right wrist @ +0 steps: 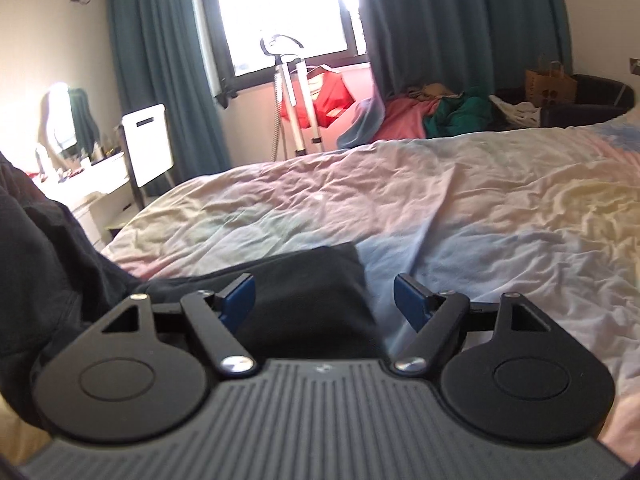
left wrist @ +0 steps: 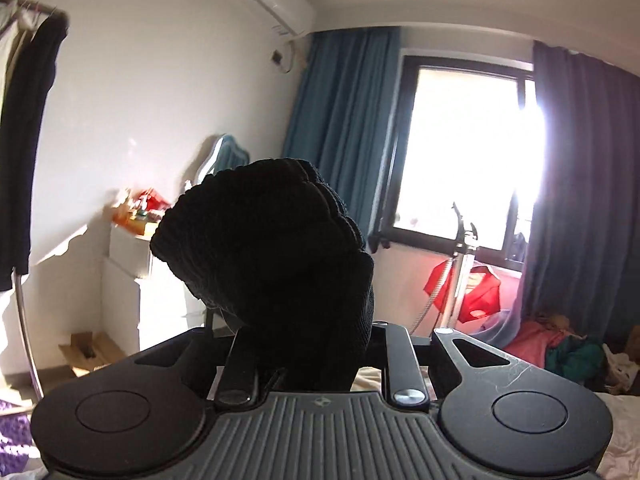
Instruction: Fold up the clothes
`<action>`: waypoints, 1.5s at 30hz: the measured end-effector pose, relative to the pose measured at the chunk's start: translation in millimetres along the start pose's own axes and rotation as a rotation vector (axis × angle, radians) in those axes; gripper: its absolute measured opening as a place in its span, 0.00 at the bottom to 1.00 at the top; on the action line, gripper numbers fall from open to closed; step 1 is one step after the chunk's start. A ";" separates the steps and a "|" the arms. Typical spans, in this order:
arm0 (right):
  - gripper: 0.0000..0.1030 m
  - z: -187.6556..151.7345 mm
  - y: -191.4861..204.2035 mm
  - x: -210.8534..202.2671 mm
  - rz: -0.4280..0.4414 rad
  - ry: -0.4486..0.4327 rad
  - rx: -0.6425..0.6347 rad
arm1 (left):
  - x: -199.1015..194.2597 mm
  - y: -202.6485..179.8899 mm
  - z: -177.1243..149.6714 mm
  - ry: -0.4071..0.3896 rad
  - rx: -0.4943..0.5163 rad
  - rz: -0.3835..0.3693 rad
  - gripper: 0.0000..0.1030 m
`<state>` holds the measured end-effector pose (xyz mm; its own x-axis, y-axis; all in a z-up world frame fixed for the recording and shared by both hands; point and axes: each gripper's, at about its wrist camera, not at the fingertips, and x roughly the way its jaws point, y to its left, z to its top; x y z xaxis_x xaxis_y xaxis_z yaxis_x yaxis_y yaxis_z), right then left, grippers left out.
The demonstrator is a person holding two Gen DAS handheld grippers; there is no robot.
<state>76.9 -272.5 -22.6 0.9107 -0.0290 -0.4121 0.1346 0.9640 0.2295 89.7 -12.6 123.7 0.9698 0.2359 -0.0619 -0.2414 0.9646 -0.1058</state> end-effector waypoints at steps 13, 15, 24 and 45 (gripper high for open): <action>0.78 19.4 -131.9 2.0 -0.163 -0.091 0.474 | -7.7 -219.5 -199.9 -0.026 0.636 -0.319 0.25; 0.78 15.3 -135.1 7.3 -0.137 -0.081 0.497 | -5.0 -225.5 -228.7 -0.025 0.773 -0.366 0.32; 0.78 3.2 -129.9 29.8 0.077 -0.026 0.586 | 29.8 -215.6 -230.9 0.082 1.008 -0.495 1.00; 0.88 -38.1 -90.6 55.3 0.386 0.217 0.808 | 177.8 -23.7 -150.5 0.538 0.459 -0.216 1.00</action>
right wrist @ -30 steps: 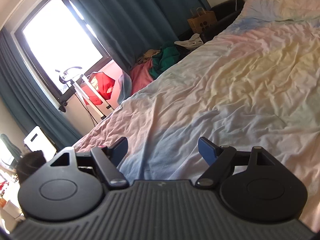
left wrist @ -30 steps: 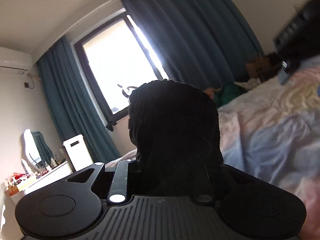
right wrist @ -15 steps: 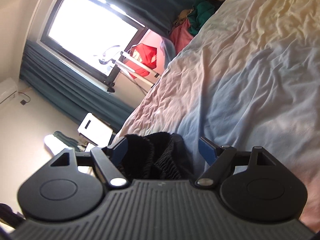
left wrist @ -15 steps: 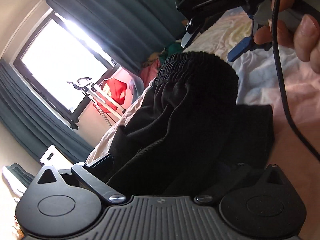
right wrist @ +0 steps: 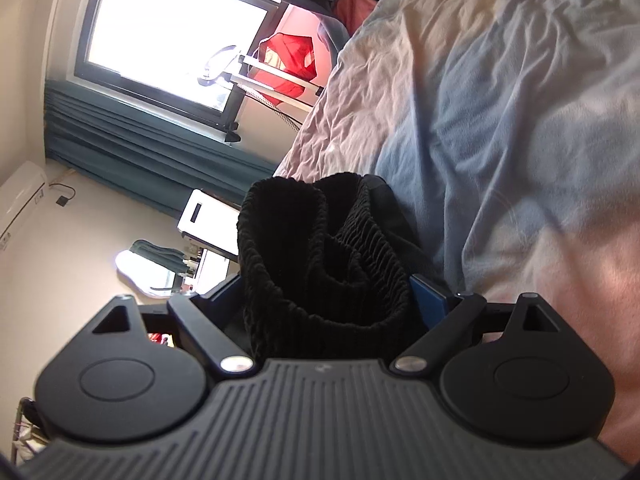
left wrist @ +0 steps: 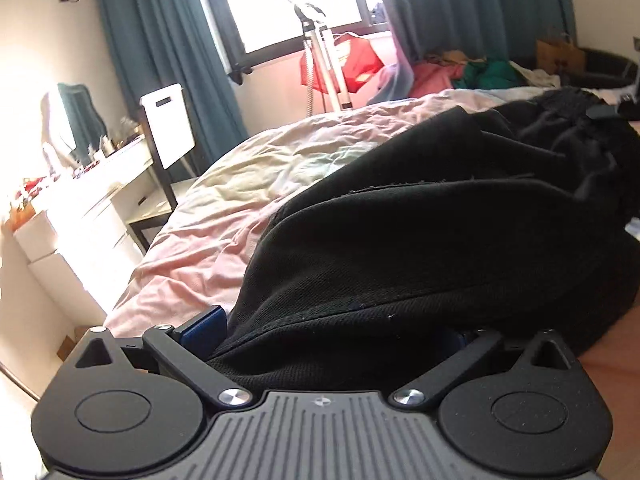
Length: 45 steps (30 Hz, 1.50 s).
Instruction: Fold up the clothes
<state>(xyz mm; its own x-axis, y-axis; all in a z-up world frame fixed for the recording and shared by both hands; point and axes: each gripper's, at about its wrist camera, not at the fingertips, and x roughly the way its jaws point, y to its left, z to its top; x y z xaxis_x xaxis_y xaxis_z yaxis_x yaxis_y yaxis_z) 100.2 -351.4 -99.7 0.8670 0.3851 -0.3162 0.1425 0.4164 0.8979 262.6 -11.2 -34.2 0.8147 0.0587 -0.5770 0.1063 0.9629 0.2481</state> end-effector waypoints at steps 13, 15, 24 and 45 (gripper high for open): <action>0.89 -24.3 18.8 25.0 -0.039 0.038 -0.174 | -85.3 -16.8 -78.6 0.014 -0.175 -0.031 1.00; 0.69 -25.4 23.1 28.9 -0.101 0.021 -0.232 | -90.5 -20.2 -83.8 0.011 -0.175 -0.031 1.00; 0.49 -8.2 59.7 12.4 0.003 -0.077 -0.382 | -104.7 -21.5 -96.7 -0.048 -0.197 -0.072 1.00; 0.62 -8.4 -1.2 6.6 -0.122 0.037 -0.155 | -76.7 28.7 -126.3 0.256 -0.627 -0.248 1.00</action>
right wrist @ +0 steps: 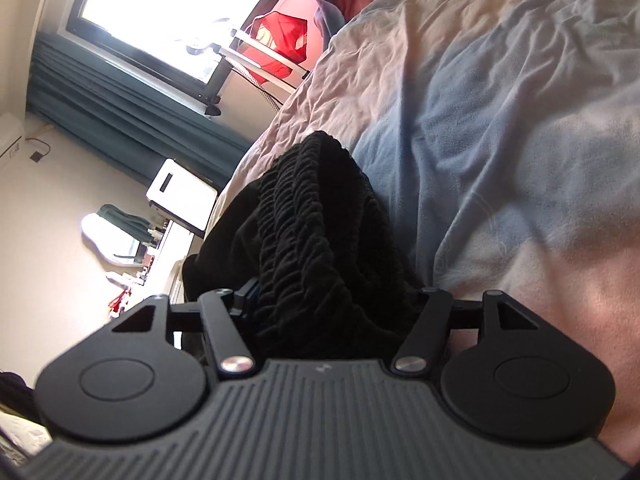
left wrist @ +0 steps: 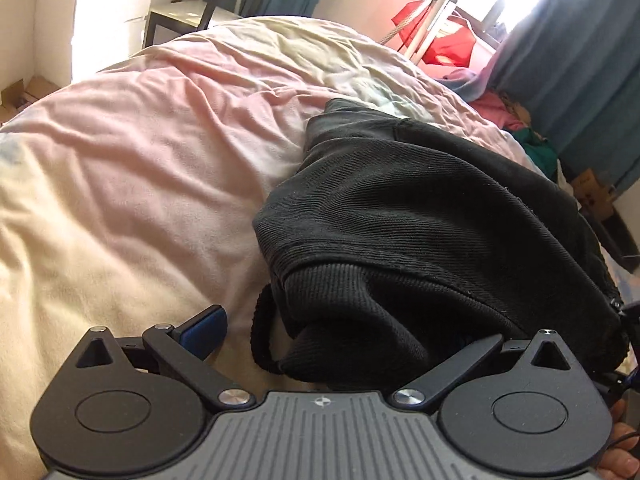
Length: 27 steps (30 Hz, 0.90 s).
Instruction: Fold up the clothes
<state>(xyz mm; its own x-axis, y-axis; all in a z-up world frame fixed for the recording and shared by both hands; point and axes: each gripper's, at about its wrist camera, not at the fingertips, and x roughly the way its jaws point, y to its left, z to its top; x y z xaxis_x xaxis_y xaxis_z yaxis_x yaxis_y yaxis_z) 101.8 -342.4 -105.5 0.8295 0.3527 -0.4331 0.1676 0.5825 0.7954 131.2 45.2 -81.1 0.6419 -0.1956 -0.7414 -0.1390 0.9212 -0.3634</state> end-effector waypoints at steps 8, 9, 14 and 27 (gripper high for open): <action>0.86 -6.5 21.5 -15.8 -0.097 0.069 -0.125 | -6.3 5.8 0.9 0.006 -0.039 -0.009 0.99; 0.88 -6.7 19.6 -18.0 -0.104 0.073 -0.117 | -6.7 5.7 0.9 0.006 -0.040 -0.008 0.99; 0.89 -7.2 7.6 -14.8 -0.119 0.119 -0.060 | -6.5 5.0 1.2 0.013 -0.037 -0.005 0.99; 0.64 -7.5 18.9 2.2 -0.005 0.156 -0.115 | -1.9 10.6 9.6 0.075 -0.048 -0.047 0.97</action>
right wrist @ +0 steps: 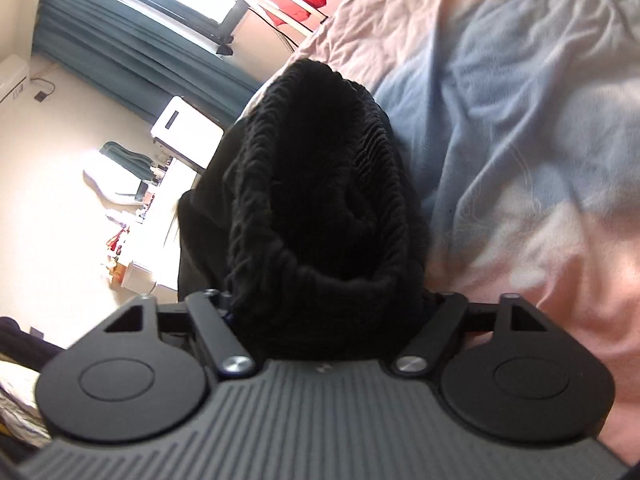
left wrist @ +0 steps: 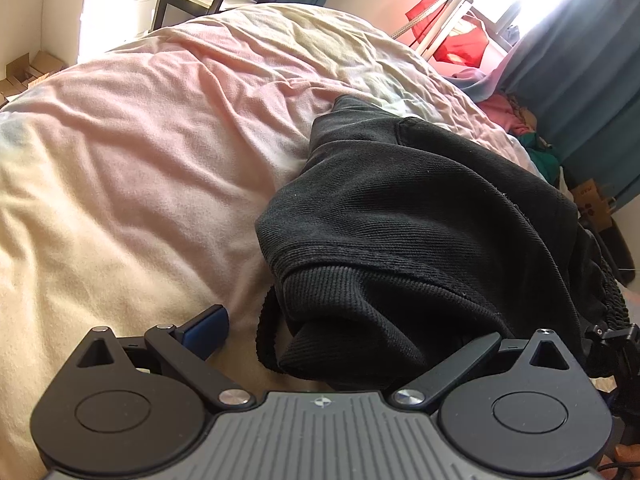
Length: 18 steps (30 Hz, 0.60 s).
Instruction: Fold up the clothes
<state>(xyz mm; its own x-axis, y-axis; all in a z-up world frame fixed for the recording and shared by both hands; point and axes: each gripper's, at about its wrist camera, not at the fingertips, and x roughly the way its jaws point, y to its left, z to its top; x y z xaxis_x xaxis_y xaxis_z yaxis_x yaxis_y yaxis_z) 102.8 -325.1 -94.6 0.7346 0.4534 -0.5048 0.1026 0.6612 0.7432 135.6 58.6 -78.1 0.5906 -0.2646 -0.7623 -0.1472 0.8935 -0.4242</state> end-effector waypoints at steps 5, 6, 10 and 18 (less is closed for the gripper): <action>0.51 -2.7 18.9 -15.0 -0.052 -0.043 -0.068 | -11.8 10.6 8.3 0.131 -0.012 -0.167 0.97; 0.49 -2.1 19.5 -17.8 -0.050 -0.054 -0.068 | -17.2 14.7 11.2 0.135 -0.024 -0.197 0.98; 0.48 0.9 16.4 -21.2 -0.046 -0.081 -0.055 | -34.0 37.0 27.3 0.095 -0.109 -0.263 1.00; 0.48 -3.5 9.1 -9.7 -0.040 -0.096 -0.055 | 17.8 47.7 64.6 0.099 -0.197 -0.271 1.00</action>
<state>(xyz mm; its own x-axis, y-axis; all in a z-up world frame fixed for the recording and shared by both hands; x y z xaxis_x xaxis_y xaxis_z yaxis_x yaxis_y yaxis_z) 94.3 -321.4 -84.5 0.7918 0.3681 -0.4873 0.0985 0.7105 0.6967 190.4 119.9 -80.4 0.5506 -0.5254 -0.6487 -0.1515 0.7013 -0.6965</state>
